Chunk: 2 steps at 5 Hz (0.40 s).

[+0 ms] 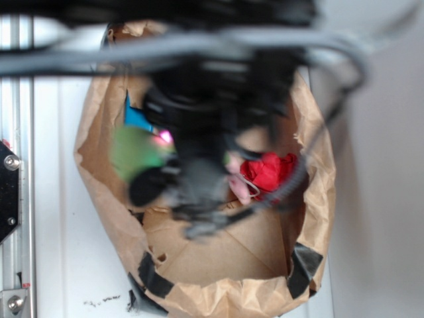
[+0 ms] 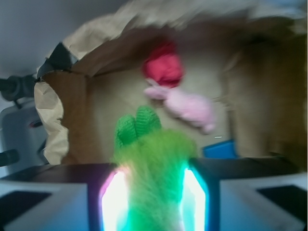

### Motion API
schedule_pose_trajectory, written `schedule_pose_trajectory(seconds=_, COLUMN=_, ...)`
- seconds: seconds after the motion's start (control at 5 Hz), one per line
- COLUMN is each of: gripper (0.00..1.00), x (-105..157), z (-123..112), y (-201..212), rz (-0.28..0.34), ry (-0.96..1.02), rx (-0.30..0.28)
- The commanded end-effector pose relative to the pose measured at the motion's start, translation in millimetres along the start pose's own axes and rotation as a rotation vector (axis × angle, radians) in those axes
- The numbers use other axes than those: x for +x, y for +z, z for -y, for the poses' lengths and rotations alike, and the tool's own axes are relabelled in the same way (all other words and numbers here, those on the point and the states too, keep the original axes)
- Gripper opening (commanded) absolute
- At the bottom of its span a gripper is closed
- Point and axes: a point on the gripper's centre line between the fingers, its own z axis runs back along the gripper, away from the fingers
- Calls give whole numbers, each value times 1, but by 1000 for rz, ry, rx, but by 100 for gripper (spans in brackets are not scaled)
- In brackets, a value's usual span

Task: Grab the green animal.

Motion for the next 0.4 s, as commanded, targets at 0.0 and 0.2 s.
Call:
schedule_pose_trajectory(seconds=0.0, gripper=0, x=-2, z=-15, y=27, rz=117, ry=-42, rx=-17)
schedule_pose_trajectory(seconds=0.2, gripper=0, x=-4, z=-14, y=23, rz=102, ry=-26, rx=52)
